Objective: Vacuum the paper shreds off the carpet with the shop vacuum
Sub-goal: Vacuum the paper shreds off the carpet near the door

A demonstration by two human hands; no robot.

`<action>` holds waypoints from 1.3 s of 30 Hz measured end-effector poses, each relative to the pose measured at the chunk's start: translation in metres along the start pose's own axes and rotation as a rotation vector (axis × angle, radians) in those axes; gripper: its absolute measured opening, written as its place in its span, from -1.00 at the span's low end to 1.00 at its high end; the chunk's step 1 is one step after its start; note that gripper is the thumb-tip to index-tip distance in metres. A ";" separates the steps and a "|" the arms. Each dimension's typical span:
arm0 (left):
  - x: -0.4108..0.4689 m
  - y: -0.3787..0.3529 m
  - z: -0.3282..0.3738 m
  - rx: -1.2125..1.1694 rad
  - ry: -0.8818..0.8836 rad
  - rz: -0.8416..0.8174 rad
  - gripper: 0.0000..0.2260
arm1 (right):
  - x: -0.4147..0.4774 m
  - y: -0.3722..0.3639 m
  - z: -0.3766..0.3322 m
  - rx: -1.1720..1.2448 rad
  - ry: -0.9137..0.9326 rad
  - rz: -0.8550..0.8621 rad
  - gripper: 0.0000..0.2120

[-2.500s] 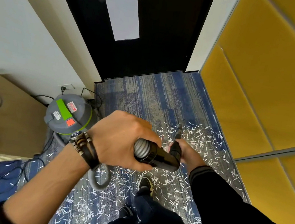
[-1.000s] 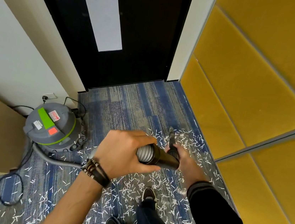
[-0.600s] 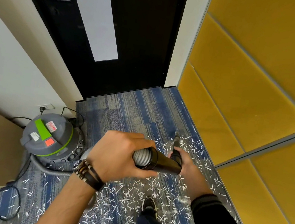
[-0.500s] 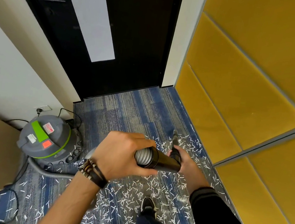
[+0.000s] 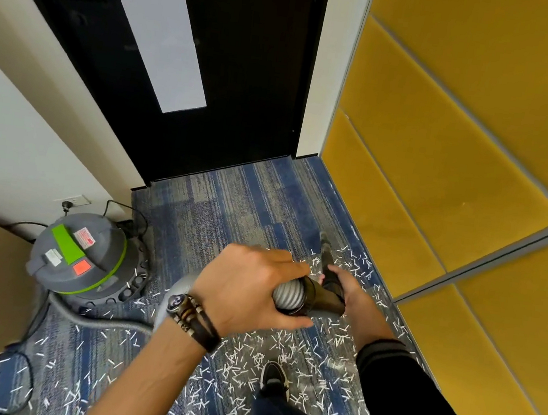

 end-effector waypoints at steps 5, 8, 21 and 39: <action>0.010 -0.012 -0.011 -0.050 0.052 -0.032 -0.50 | 0.009 0.004 0.000 -0.045 0.014 0.013 -0.80; 0.013 -0.012 -0.012 -0.097 0.031 -0.068 -0.51 | 0.009 0.010 0.009 0.010 0.004 0.010 -0.75; 0.037 -0.022 -0.012 -0.109 0.046 -0.095 -0.56 | 0.006 0.036 -0.016 -0.007 0.025 0.067 -0.81; 0.065 -0.054 0.003 -0.151 0.028 -0.106 -0.50 | 0.008 0.079 -0.037 0.100 0.039 0.059 -0.83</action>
Point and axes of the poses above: each hand's wrist, its own x-axis towards the middle knuckle, its own y-axis out of the back of the hand, z = x × y, the point moved 6 cm from there along x, towards the middle knuckle, and after that the axes turned 4 degrees about -y, right-handed, at the moved point
